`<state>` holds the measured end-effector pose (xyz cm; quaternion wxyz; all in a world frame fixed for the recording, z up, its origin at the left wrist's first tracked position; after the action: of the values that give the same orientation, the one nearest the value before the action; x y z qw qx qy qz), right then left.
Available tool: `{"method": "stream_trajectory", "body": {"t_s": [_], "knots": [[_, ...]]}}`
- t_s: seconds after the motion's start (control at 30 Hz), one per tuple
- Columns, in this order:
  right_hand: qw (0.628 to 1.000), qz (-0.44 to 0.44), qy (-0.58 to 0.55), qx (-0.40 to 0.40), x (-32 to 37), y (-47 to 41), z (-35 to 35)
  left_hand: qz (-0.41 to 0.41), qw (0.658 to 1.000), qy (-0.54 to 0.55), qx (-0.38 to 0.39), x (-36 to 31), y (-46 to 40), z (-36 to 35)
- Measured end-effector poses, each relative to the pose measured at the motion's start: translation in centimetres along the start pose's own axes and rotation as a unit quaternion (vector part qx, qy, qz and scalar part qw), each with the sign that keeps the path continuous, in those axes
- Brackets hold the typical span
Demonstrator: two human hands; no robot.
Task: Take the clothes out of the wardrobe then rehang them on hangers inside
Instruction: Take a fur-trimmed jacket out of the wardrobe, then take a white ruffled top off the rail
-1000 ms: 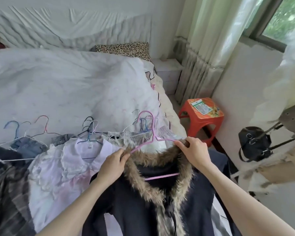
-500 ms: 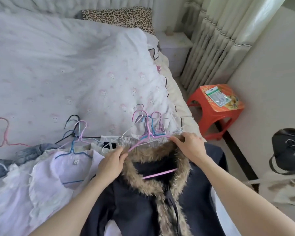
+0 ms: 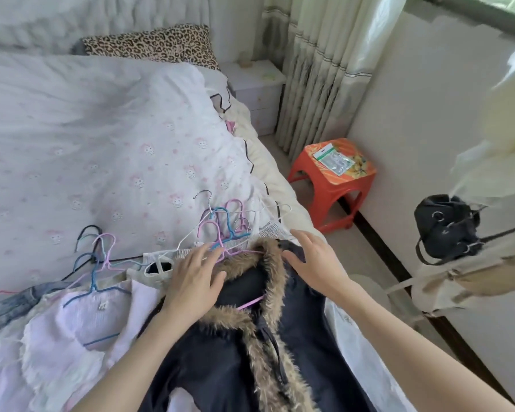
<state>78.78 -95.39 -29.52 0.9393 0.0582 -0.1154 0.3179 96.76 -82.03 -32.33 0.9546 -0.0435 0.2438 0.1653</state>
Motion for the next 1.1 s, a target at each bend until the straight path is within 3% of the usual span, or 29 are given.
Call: {"method": "stream_trajectory", "body": {"t_s": [0.2,0.47,0.63,0.9,1.1], "knots": [[0.997,-0.032,0.039,-0.059,-2.8,11.5,6.8,-0.107,0.994,0.034,-0.021,-11.0,5.0,1.0],[0.971,-0.205,0.021,-0.124,-9.5,33.7,11.1,-0.247,0.964,0.078,0.06,-25.8,16.5,-4.4],[0.923,-0.333,0.021,-0.193,-12.7,50.2,13.9,-0.358,0.922,0.098,0.107,-36.9,24.5,-6.4],[0.809,-0.528,0.07,-0.247,-11.7,77.7,15.4,-0.539,0.801,0.137,0.22,-50.9,45.5,-11.6],[0.674,-0.68,0.086,-0.277,-5.9,96.9,14.5,-0.663,0.669,0.168,0.291,-58.6,62.1,-13.5]]}}
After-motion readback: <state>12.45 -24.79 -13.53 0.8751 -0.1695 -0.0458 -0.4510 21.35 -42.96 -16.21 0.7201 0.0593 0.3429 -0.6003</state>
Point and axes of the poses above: each hand's wrist, its own y-axis away from the middle knuckle, its own z-axis out of the back of the hand, x = y × z, the point moved 7 cm from there along -y, towards the middle knuckle, and after that the axes turned 7 degrees about y, right-handed, at the moved point
